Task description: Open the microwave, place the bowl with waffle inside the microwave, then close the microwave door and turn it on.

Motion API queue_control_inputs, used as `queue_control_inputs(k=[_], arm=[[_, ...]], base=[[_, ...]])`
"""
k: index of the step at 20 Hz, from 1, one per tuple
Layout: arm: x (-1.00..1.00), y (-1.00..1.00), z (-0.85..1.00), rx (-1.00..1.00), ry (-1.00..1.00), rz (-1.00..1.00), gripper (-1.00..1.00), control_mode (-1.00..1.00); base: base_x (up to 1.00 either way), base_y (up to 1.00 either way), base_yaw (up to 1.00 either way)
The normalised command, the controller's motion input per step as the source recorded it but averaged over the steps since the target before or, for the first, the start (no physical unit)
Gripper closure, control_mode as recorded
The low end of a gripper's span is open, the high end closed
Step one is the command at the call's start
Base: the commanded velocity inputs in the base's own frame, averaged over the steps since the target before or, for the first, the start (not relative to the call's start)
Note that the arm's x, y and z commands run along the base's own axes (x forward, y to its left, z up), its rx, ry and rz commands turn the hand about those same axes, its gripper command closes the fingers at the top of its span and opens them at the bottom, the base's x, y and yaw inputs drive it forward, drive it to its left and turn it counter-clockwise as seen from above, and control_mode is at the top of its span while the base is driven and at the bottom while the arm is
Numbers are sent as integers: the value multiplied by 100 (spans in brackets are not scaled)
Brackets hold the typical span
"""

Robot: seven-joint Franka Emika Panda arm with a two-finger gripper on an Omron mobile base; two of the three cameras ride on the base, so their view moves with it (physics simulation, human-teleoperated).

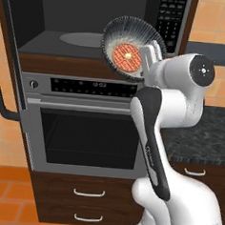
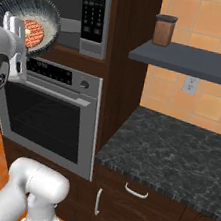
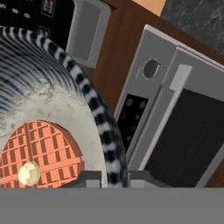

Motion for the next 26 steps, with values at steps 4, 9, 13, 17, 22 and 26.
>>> queue_control_inputs(k=[4,9,13,17,22,26], arm=[[57,23,69,1,3,-5,100,-100],[59,37,54,0,9,-9,100,-100],[73,25,16,-3,29,-11,100,-100],[76,22,0,-7,28,-10,100,-100],[76,28,0,-6,3,-6,100,-100],[78,12,-2,-2,0,-3,100,-100]], base=[[0,0,0],[0,0,0],[0,0,0],[0,0,0],[0,0,0],[0,0,0]])
